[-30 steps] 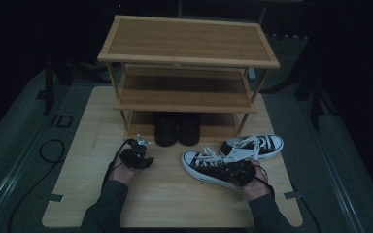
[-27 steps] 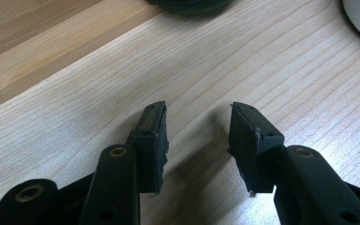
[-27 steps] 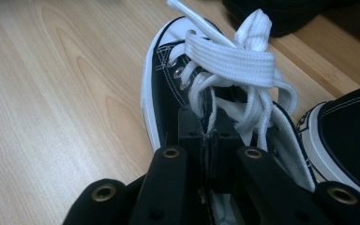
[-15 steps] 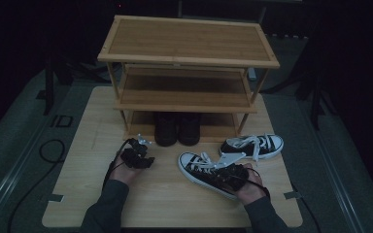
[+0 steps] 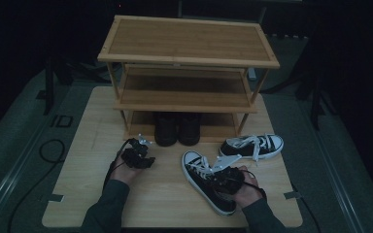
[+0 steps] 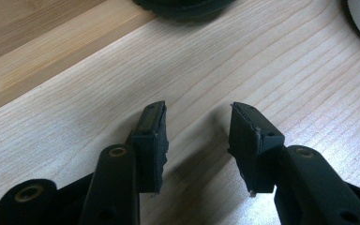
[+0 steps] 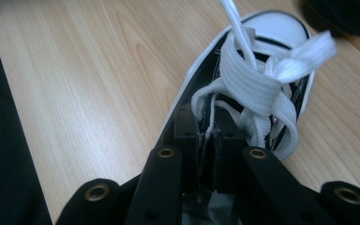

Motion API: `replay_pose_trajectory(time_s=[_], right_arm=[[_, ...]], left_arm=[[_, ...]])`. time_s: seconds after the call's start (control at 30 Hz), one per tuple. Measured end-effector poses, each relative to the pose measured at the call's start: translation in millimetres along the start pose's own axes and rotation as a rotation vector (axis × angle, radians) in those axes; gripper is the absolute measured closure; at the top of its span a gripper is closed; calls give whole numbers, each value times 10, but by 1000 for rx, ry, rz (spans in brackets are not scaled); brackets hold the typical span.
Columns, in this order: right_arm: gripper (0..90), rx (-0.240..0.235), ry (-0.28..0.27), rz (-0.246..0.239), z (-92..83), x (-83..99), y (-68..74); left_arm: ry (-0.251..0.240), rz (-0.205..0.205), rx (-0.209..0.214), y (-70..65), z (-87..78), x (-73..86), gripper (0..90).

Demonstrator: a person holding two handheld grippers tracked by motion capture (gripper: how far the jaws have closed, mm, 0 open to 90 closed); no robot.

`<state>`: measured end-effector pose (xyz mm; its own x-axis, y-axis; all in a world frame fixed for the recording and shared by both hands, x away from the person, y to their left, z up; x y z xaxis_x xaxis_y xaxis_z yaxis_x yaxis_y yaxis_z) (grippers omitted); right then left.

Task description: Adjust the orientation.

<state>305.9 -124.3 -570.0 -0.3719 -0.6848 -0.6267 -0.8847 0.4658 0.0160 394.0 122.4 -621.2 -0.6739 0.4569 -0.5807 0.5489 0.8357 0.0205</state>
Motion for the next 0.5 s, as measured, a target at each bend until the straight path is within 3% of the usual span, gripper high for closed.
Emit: replay_pose_trajectory(time_s=[0.13,0.5], right_arm=[[842,19,-37,8,37,-43,11],[849,53,-89,-38,100,-86,-66]], left_arm=[[0,0,-1,1,-1,1,569],[0,2,0,-5,5,-8,569]])
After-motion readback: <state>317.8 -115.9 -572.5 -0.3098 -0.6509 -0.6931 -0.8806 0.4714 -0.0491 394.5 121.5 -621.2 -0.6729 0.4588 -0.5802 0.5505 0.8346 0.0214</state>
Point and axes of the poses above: each handheld gripper's, and its own axes: z roughly forward along the jaws, x roughly out of its underside, y roughly to its left, the point moved 8 cm from there along z, roughly forward along the jaws, and after that the axes turned 1 degree about -x, right-handed, at the moved point
